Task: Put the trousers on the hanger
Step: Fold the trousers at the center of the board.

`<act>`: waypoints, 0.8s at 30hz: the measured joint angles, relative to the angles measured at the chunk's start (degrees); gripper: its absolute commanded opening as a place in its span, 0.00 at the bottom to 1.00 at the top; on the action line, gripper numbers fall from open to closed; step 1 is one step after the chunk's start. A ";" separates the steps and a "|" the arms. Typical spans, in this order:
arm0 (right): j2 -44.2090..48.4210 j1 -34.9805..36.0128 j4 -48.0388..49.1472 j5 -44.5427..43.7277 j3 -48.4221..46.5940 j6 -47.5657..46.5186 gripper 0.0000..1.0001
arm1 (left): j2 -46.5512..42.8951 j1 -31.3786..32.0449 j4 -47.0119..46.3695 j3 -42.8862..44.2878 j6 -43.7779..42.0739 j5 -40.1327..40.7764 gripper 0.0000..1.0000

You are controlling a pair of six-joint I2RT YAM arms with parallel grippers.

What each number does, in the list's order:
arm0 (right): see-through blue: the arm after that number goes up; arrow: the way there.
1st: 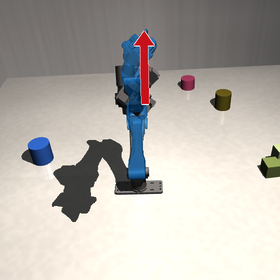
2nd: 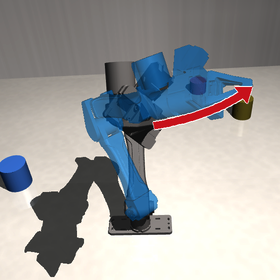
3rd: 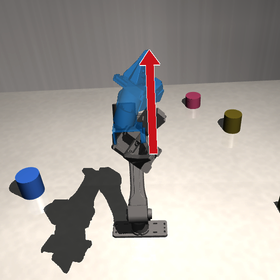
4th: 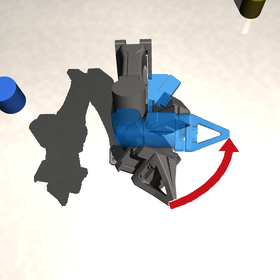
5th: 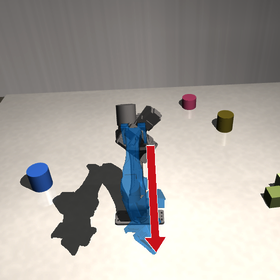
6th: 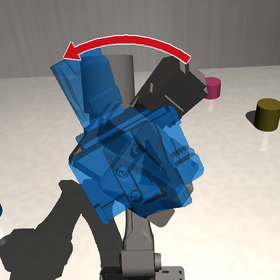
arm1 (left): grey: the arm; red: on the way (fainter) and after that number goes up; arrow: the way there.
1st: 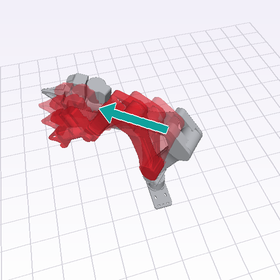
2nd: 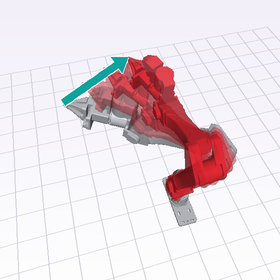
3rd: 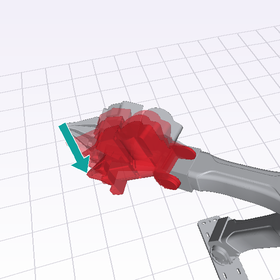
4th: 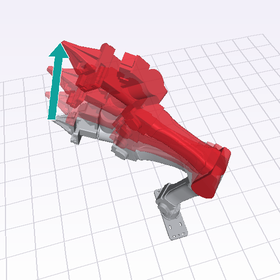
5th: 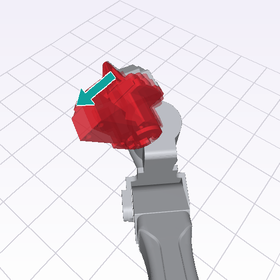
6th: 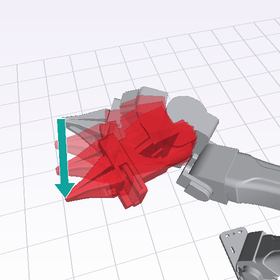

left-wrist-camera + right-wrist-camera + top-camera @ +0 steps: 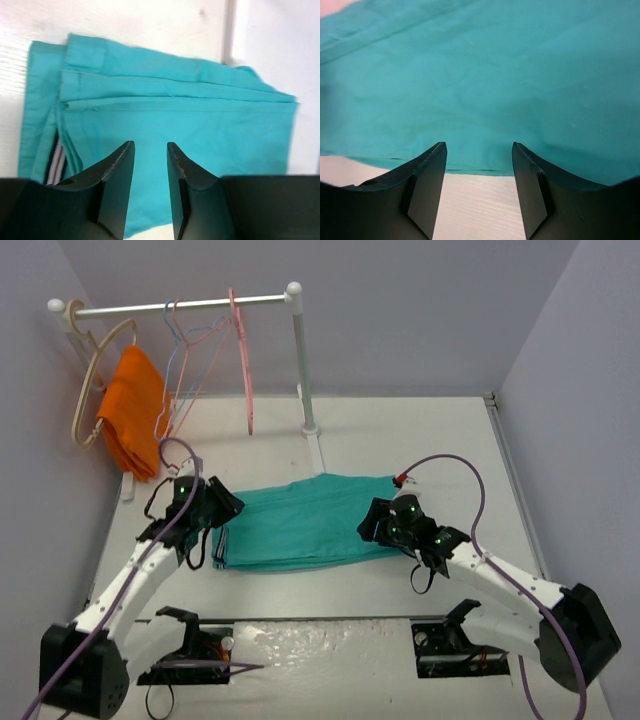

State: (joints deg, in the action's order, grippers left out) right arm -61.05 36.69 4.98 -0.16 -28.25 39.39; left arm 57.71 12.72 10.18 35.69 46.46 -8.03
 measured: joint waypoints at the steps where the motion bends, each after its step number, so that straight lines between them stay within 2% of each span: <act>1: 1.05 0.00 -0.07 0.61 -0.69 -0.61 0.53 | -2.20 0.03 -0.73 -1.58 0.44 -0.76 0.23; 4: 3.16 0.02 -0.03 1.89 -2.10 -2.00 0.53 | -5.44 0.08 -1.14 -7.33 1.71 -2.35 0.19; 11: 3.12 0.00 -0.57 2.12 -2.16 -2.62 0.53 | -2.90 -0.09 -0.39 -17.07 6.24 -2.00 0.18; 18: 1.41 0.00 -0.69 1.90 -1.14 -3.14 0.50 | -5.38 -2.00 2.58 -16.52 7.43 0.55 0.25; 24: -3.09 -0.02 0.40 2.34 -3.83 -5.58 0.38 | -4.05 -2.35 4.22 -7.43 3.31 0.09 0.26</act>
State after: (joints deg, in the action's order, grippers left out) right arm -64.14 36.67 5.38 2.18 -32.08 33.81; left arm 53.66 10.37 14.40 28.26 49.77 -7.94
